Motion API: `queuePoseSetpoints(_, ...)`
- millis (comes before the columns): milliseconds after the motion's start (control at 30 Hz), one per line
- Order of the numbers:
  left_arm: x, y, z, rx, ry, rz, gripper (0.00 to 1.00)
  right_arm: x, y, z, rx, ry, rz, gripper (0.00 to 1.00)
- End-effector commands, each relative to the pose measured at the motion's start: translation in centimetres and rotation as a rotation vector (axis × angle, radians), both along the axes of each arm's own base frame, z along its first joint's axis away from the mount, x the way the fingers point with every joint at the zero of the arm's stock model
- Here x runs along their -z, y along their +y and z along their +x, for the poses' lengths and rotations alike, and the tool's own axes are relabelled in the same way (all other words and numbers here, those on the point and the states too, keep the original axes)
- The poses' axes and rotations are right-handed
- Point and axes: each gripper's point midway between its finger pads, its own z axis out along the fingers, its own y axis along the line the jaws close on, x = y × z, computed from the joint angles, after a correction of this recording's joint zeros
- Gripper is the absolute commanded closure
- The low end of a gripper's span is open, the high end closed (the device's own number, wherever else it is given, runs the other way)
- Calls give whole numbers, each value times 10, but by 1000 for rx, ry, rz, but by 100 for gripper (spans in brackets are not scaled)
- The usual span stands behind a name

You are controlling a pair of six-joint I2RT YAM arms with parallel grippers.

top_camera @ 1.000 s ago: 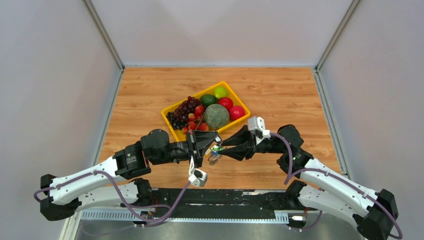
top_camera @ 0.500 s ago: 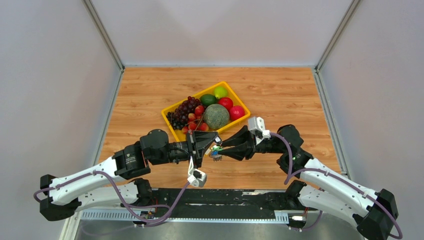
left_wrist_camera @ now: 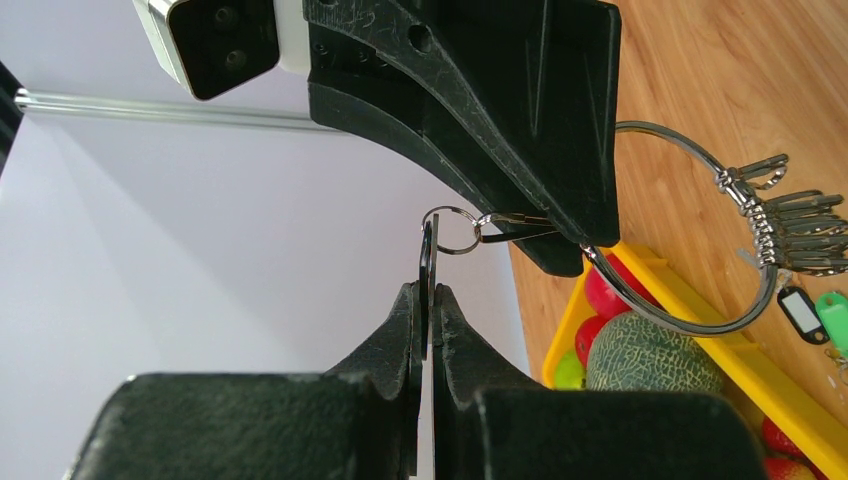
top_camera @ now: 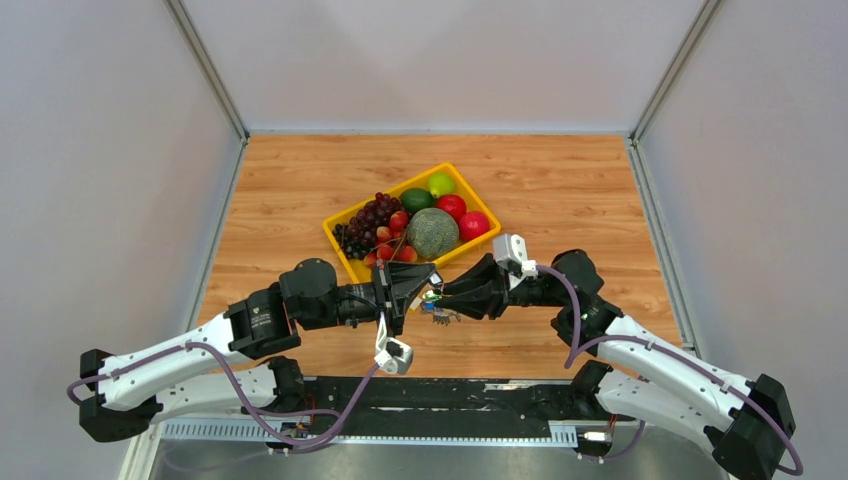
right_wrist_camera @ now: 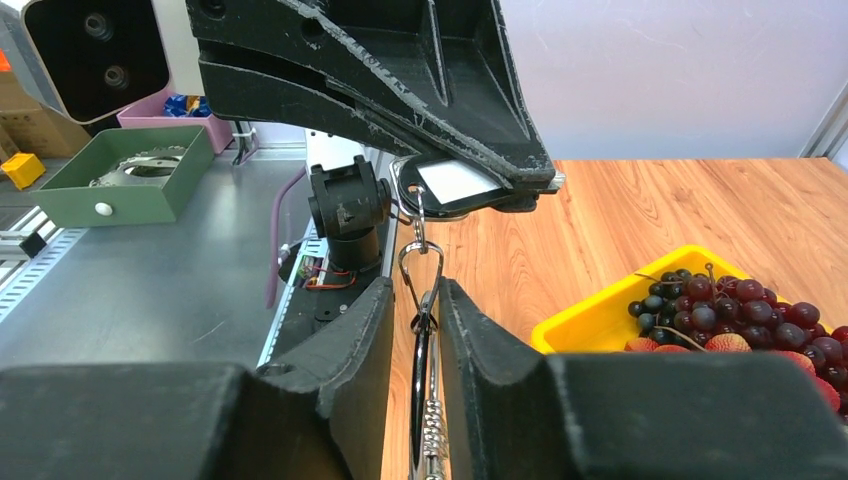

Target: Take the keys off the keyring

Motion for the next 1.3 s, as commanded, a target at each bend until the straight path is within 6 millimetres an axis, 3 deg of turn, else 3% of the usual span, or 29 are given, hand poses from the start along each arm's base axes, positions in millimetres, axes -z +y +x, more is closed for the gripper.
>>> queuePoseSetpoints(0, -33, 3, -8, 29, -28, -83, 100, -10, -1, -2, -14, -43, 36, 76)
queuePoseSetpoints(233, -33, 3, -7, 27, -29, -82, 100, -14, -2, -5, -19, -49, 46, 95)
queuePoseSetpoints(700, -36, 8, -4, 2, -41, -93, 100, -9, -6, -5, 1, -2, 45, 100)
queuePoseSetpoints(1000, -22, 4, 2, -17, -36, -66, 100, 1, -3, 22, 124, 247, -29, 100)
queuePoseSetpoints(1267, -13, 3, 5, -36, -36, -56, 100, 6, -17, 47, 210, 482, -6, 100)
